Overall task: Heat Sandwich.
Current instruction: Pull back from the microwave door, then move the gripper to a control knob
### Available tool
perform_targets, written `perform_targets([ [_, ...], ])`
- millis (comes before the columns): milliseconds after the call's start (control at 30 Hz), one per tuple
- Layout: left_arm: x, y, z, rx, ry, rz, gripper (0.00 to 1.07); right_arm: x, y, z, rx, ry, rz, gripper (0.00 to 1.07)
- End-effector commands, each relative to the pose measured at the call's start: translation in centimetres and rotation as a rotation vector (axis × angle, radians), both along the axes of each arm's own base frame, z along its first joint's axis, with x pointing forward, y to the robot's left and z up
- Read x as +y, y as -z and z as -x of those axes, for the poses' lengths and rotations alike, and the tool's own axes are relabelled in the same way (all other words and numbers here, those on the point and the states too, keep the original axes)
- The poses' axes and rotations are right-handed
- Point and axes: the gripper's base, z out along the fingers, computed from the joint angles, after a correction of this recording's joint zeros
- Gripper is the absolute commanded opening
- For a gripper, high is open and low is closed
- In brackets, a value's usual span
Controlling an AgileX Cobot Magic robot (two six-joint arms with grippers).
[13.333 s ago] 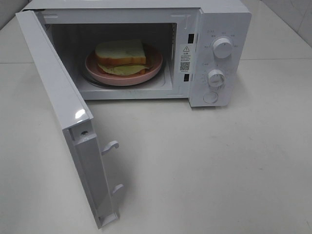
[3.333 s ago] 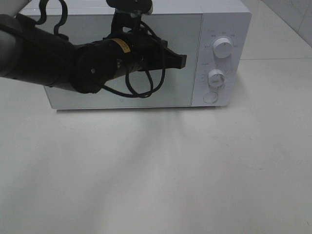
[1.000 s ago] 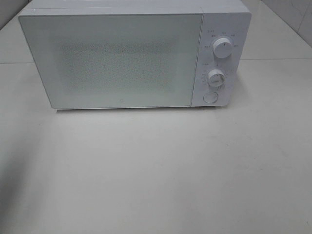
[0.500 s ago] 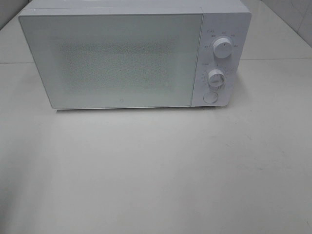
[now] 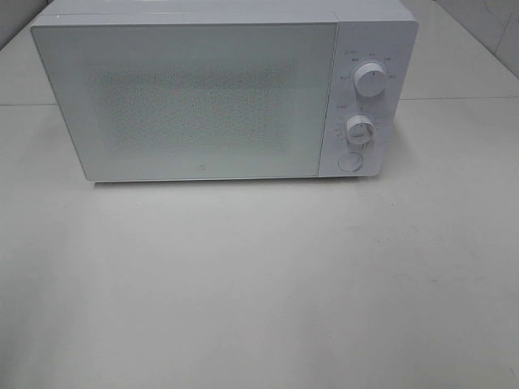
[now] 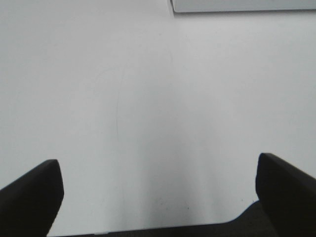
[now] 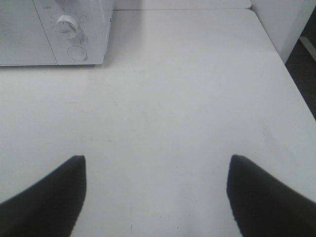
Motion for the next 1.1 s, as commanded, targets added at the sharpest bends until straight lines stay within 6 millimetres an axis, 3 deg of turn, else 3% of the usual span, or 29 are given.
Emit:
perform_targets([
  [33, 0.0, -0.2, 0.9, -0.072, -0.009, 0.002, 1.04, 0.0, 0.0, 0.3, -0.031, -0.001, 0.013, 0.76],
  [333, -0.3, -0.4, 4.6, -0.312, -0.008, -0.015, 1.04, 0.0, 0.0, 0.3, -0.031, -0.001, 0.013, 0.76],
  [1100, -0.3, -0.4, 4.6, -0.314, -0.006, -0.016, 1.04, 0.0, 0.0, 0.3, -0.03, -0.001, 0.013, 0.76],
])
